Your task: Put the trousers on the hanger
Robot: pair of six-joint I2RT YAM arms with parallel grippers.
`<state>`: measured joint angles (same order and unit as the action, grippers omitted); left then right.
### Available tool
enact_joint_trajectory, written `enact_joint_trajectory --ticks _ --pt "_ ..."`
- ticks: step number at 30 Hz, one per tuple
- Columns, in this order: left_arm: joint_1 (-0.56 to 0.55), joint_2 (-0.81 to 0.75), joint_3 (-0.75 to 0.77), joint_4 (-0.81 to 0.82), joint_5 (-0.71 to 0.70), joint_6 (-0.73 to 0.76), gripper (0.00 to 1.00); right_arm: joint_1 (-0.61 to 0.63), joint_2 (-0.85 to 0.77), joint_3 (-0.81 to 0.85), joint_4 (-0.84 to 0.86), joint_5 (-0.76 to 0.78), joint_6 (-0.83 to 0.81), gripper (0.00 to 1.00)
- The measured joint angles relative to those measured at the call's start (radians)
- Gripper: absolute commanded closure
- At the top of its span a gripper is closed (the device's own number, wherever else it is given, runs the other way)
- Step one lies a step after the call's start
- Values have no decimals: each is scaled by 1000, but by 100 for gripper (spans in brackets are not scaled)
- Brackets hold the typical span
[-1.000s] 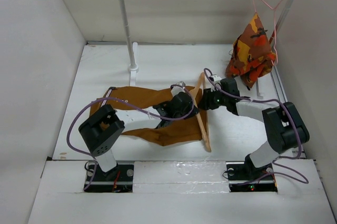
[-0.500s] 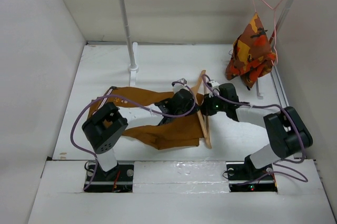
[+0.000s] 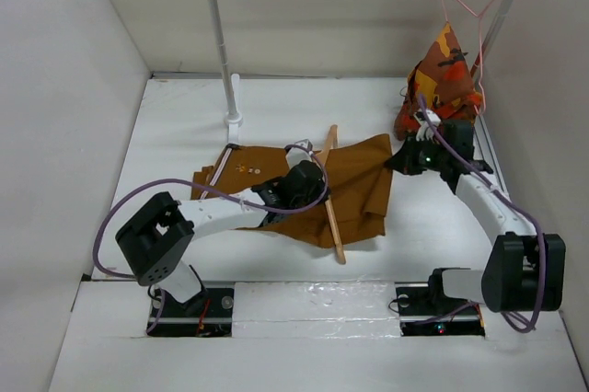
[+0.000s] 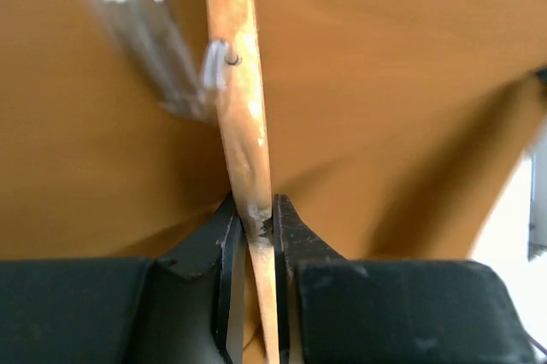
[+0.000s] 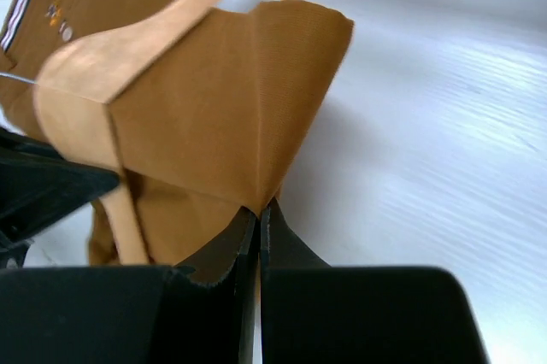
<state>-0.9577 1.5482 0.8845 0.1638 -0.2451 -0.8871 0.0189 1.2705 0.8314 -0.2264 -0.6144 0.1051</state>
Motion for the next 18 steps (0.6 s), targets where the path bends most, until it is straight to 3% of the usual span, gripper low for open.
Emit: enact_joint_trajectory --ticks 2,6,8,9,12,18 --pt "15 -13 -19 -14 -9 10 100 -68 6 -2 -23 -3 -11 100" --pt "44 -51 -45 -26 -10 43 100 -129 97 11 -36 -12 -44 87" --pt "47 -61 -45 -39 -18 68 100 -108 159 30 -43 4 -67 64" --pt "48 -68 -45 -49 -24 80 100 -97 175 32 -47 21 -75 43" --pt "49 -92 -45 -84 -42 121 100 -60 164 32 -71 65 -90 28" --pt "43 -103 -41 -104 -71 166 100 51 -7 -93 -95 122 -69 18"
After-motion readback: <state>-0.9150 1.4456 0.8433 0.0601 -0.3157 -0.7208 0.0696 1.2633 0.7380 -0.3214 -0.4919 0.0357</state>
